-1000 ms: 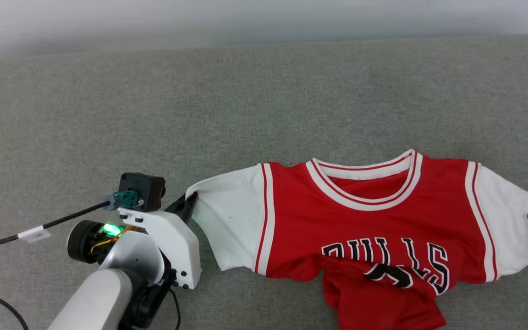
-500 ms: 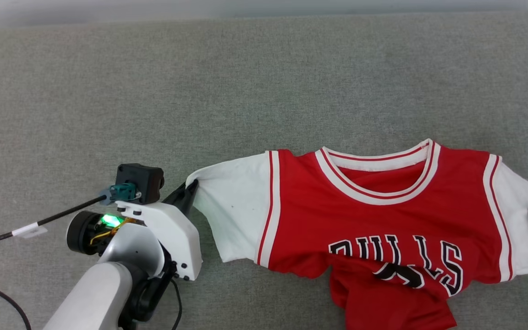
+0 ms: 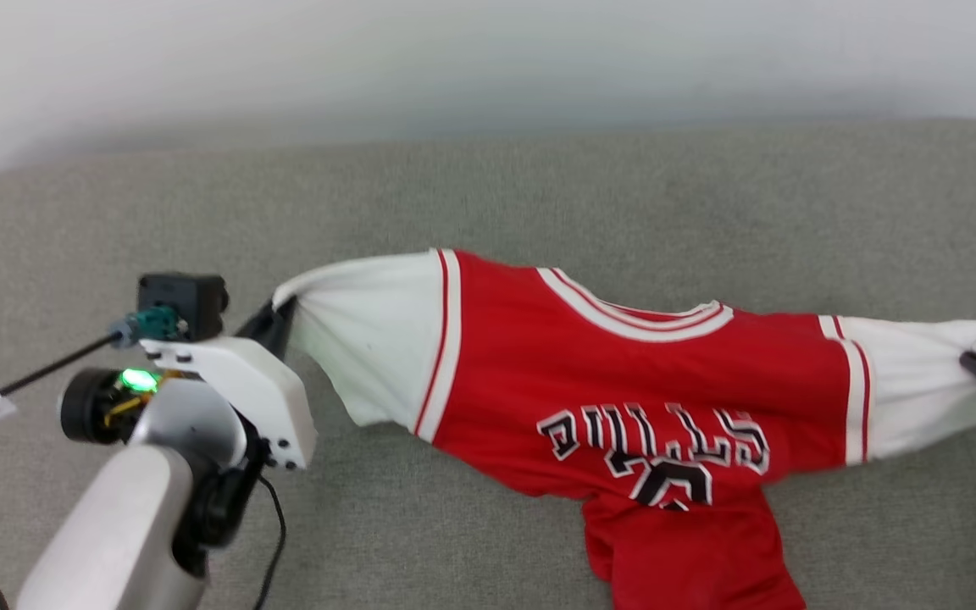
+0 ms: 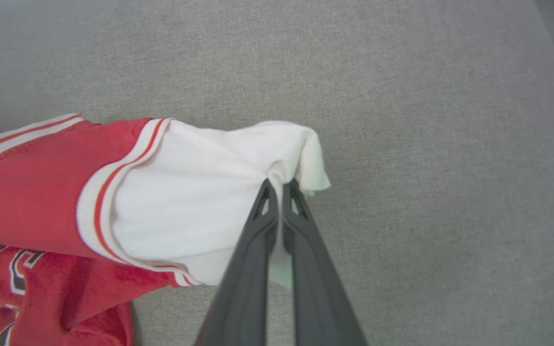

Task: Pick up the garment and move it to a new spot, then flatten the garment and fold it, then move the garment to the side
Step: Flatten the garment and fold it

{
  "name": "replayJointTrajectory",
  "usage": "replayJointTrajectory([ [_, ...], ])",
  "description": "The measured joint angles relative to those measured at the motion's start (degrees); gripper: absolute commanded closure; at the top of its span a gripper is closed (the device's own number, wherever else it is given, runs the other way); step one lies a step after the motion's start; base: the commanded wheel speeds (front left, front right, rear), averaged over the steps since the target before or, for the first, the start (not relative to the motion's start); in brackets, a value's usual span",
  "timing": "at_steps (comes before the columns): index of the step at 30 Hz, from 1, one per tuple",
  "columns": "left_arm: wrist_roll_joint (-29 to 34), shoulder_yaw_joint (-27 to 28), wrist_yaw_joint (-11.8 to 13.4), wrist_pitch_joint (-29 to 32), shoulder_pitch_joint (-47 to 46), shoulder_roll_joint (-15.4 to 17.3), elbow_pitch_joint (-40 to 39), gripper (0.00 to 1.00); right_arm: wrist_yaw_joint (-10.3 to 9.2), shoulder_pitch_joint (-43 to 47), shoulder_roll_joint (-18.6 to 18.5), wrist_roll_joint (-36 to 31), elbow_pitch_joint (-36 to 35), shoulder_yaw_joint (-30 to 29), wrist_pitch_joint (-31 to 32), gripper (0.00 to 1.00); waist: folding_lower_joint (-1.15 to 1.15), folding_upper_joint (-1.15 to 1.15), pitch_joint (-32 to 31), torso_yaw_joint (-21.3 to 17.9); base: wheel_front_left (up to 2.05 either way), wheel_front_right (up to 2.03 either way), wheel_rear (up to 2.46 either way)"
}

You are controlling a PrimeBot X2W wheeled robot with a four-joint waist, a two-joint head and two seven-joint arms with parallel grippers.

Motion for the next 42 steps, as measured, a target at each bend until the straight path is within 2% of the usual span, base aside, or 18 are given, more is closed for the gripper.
replayJointTrajectory([
  [2, 0.0, 0.3, -0.2, -0.4, -1.0, 0.1, 0.9, 1.00, 0.00, -0.4, 0.0, -0.1, -0.3, 0.2, 0.0, 1.00, 0.00, 0.00, -0.9, -0.1, 0.00, 0.00, 0.00],
  [9, 0.0, 2.3, -2.8, -5.7, -12.2, -0.9, 11.8, 1.00, 0.01, -6.5, -0.5, -2.8, -1.2, 3.6, -5.4, 1.00, 0.00, 0.00, -5.9, 0.0, 0.00, 0.00, 0.00],
  [15, 1.3, 3.2, -4.7, -12.0, -23.8, -1.7, 21.5, 1.00, 0.02, -15.6, -1.1, -3.7, 1.0, 5.9, -11.2, 1.00, -0.01, 0.00, -5.1, 0.1, 0.00, 0.00, 0.00],
  [22, 1.6, 5.7, -6.5, -18.2, -38.8, -2.1, 31.2, 1.00, 0.02, -30.5, -1.7, -4.7, 4.6, 8.6, -18.3, 1.00, -0.01, 0.00, 0.3, -0.5, 0.00, 0.00, 0.00],
  [30, 3.1, 6.5, -7.8, -24.7, -56.4, -2.0, 36.7, 1.00, 0.02, -48.3, -2.5, -6.1, 8.1, 12.1, -29.7, 1.00, 0.00, 0.00, 8.5, -1.5, 0.00, 0.00, 0.00],
  [36, 5.4, 5.5, -8.3, -27.0, -66.3, -1.4, 40.2, 1.00, 0.02, -58.2, -3.5, -5.7, 10.3, 15.1, -36.0, 1.00, 0.00, 0.00, 14.4, -2.4, 0.00, 0.00, 0.00],
  [42, 6.7, 4.7, -8.6, -28.3, -73.4, -1.2, 42.7, 1.00, 0.02, -63.9, -4.3, -3.6, 12.5, 17.9, -39.0, 1.00, 0.01, 0.00, 20.2, -3.3, 0.00, 0.00, 0.00],
])
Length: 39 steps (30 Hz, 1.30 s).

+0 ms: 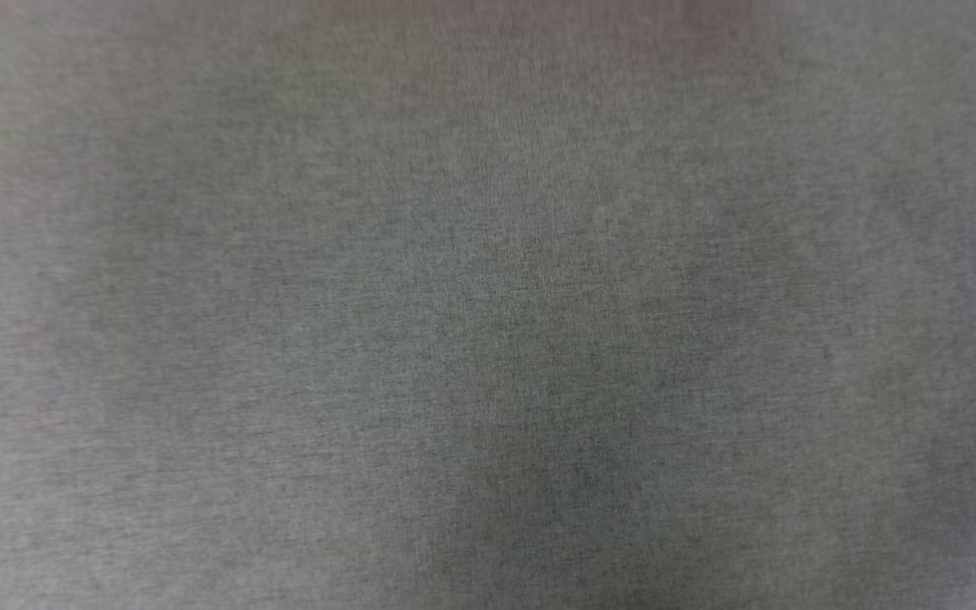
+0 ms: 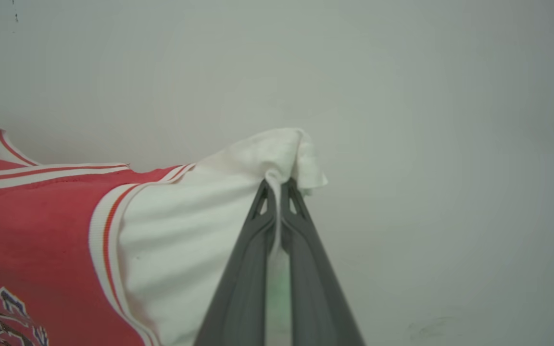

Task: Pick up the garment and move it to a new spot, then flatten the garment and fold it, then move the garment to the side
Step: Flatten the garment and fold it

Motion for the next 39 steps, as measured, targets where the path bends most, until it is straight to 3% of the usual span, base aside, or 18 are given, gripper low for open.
replayJointTrajectory([
  [9, -1.1, 0.1, -0.8, -2.2, -1.5, -1.1, 4.7, 1.00, 0.00, -1.5, 0.5, 3.8, 4.7, 6.3, -3.2, 1.00, 0.00, 0.00, 6.7, -0.8, 0.00, 0.00, 0.00],
  [19, -4.4, 1.6, -3.6, -4.6, 5.8, -2.0, 8.5, 1.00, 0.00, 2.3, 1.0, 9.2, 9.3, 12.5, -4.5, 1.00, 0.00, 0.00, 4.9, 0.0, 0.00, 0.00, 0.00],
  [26, -7.8, 4.1, -5.3, -5.6, 19.7, -2.4, 6.8, 1.00, 0.00, 15.5, -0.4, 15.3, 7.4, 16.4, -4.1, 1.00, -0.01, 0.00, -1.5, 1.1, 0.00, 0.00, 0.00],
  [32, -8.7, 4.6, -5.8, -5.8, 35.7, -2.5, 1.8, 1.00, -0.01, 31.7, -3.3, 19.6, 1.5, 16.6, -3.0, 1.00, -0.01, 0.00, -8.6, 2.4, 0.00, 0.00, 0.00],
  [39, -9.4, 4.5, -3.4, -4.6, 55.1, -0.8, -7.4, 1.00, 0.00, 51.9, -3.8, 20.4, -7.0, 12.7, -2.5, 1.00, -0.02, 0.00, -15.8, 3.3, 0.00, 0.00, 0.00],
])
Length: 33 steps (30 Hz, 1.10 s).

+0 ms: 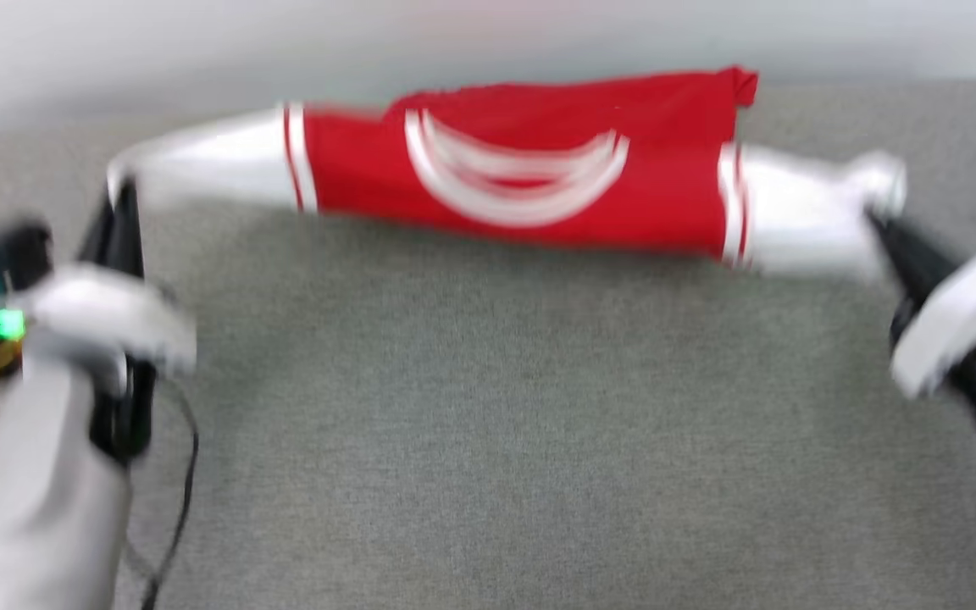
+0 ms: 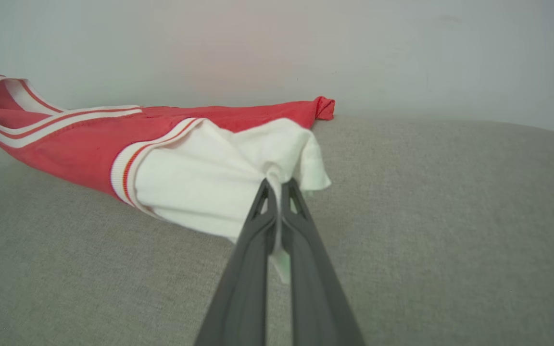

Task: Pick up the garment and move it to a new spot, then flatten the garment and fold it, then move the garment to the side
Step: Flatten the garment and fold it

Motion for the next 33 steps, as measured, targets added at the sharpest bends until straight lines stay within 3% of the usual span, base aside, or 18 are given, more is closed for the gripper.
replayJointTrajectory([
  [9, -3.5, 3.3, 7.5, 6.9, 27.8, 4.4, -18.1, 1.00, 0.00, 25.7, 4.0, -2.3, -11.5, -7.3, 4.1, 1.00, -0.01, 0.00, -7.4, -0.2, 0.00, 0.00, 0.00],
  [16, -6.4, 6.1, 14.4, 10.2, 47.0, 3.7, -30.7, 1.00, 0.00, 45.0, 10.3, -6.1, -20.0, -14.2, 10.0, 1.00, -0.02, 0.00, -11.7, 1.0, 0.00, 0.00, 0.00],
  [22, -6.8, 4.6, 16.5, 11.7, 54.8, 1.9, -35.1, 1.00, 0.00, 56.1, 15.0, -10.9, -23.9, -19.1, 15.2, 1.00, -0.01, 0.00, -13.6, 3.6, 0.00, 0.00, 0.00],
  [23, -6.8, 4.2, 16.8, 11.8, 55.2, 1.5, -35.4, 1.00, -0.01, 57.4, 15.7, -11.8, -24.3, -19.1, 15.9, 0.84, -0.01, 0.00, -13.7, 4.0, 0.00, 0.00, 0.00],
  [24, -6.7, 4.0, 16.9, 11.7, 55.5, 1.2, -35.6, 1.00, -0.01, 58.4, 16.3, -12.2, -24.8, -19.2, 17.0, 0.53, -0.01, 0.00, -13.8, 4.3, 0.00, 0.00, 0.00],
  [25, -6.6, 3.7, 17.0, 11.6, 55.8, 1.0, -35.8, 1.00, -0.01, 58.8, 16.9, -12.3, -25.3, -19.3, 17.8, 0.00, -0.01, 0.00, -13.8, 4.5, 0.00, 0.00, 0.00],
  [29, -5.8, 2.5, 17.0, 10.9, 55.6, 0.5, -36.6, 1.00, -0.01, 58.9, 18.3, -12.8, -28.0, -20.1, 19.1, 0.00, 0.00, 0.00, -13.7, 4.7, 0.00, 0.00, 0.00],
  [33, -4.7, 1.9, 16.9, 9.9, 54.1, 0.3, -37.8, 1.00, -0.01, 54.6, 19.4, -12.8, -29.9, -25.2, 17.4, 0.00, 0.01, 0.00, -13.2, 4.7, 0.00, 0.00, 0.00],
])
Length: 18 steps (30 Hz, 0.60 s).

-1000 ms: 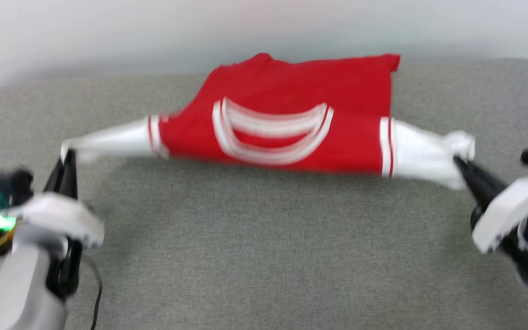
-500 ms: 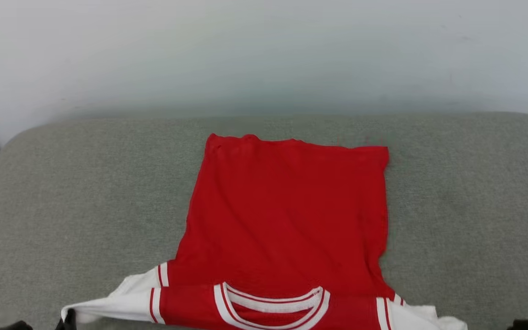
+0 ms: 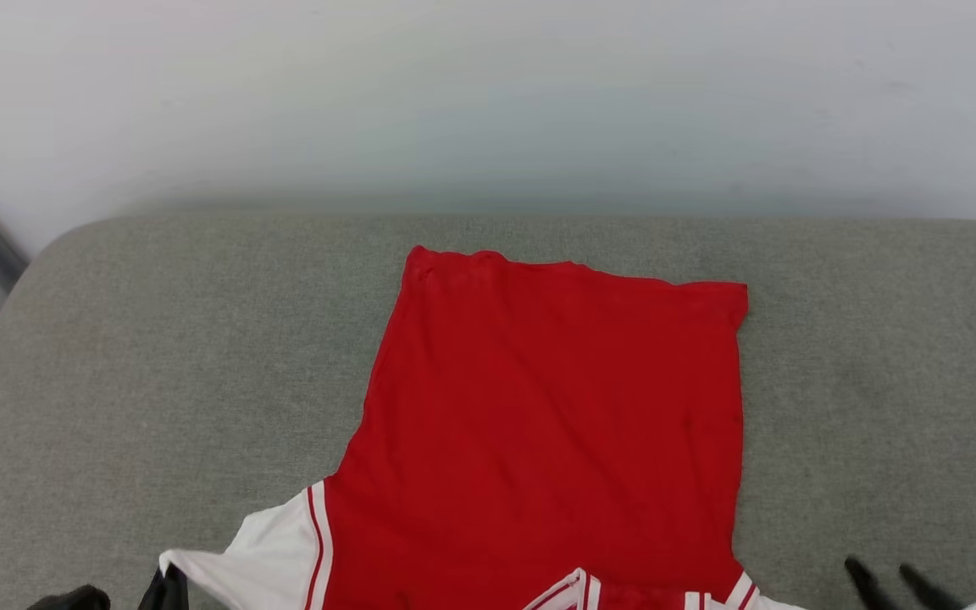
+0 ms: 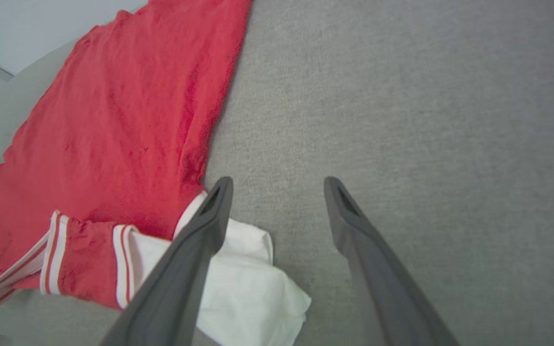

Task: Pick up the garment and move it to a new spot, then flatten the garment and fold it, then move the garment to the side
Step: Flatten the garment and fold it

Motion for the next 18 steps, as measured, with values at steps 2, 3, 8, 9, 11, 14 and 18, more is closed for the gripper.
replayJointTrajectory([
  [2, 0.5, -0.4, 0.0, -0.5, -1.1, -0.1, -1.2, 1.00, 0.00, -4.3, 0.2, -0.2, 0.6, -2.8, -0.9, 0.00, 0.00, 0.00, 0.9, 0.0, 0.00, 0.00, 0.00],
  [3, 0.6, -0.6, -0.1, -0.6, -1.9, -0.3, -1.7, 1.00, -0.01, -6.9, 0.1, -0.3, 1.6, -4.0, -1.0, 0.00, 0.00, 0.00, 1.4, 0.0, 0.00, 0.00, 0.00],
  [8, 2.8, -2.2, -0.1, -1.5, -6.1, -0.7, -5.3, 1.00, -0.01, -22.6, -2.1, 0.1, 10.7, -6.8, -0.6, 0.00, 0.01, 0.00, 5.1, 0.5, 0.00, 0.00, 0.00],
  [9, 3.3, -2.7, -0.1, -1.6, -7.0, -0.8, -6.0, 1.00, 0.00, -25.8, -2.7, 0.2, 12.9, -6.8, 0.5, 0.00, 0.02, 0.00, 6.0, 0.7, 0.00, 0.00, 0.00],
  [11, 4.4, -3.5, -0.3, -1.9, -9.0, -1.1, -7.3, 1.00, -0.01, -32.1, -3.6, 0.9, 17.4, -6.7, 2.5, 0.00, 0.01, 0.00, 7.7, 1.4, 0.00, 0.00, 0.00],
  [14, 5.8, -5.1, -0.4, -2.1, -11.4, -1.5, -9.0, 1.00, -0.01, -41.8, -5.7, 1.0, 23.7, -6.2, 6.6, 0.00, 0.02, 0.00, 10.6, 2.5, 0.00, 0.00, 0.00],
  [18, 7.2, -7.1, -0.9, -2.3, -14.7, -2.4, -10.2, 1.00, -0.01, -52.3, -6.7, 0.7, 30.7, -6.7, 14.3, 0.00, 0.02, 0.00, 14.3, 4.6, 0.00, 0.00, 0.00],
])
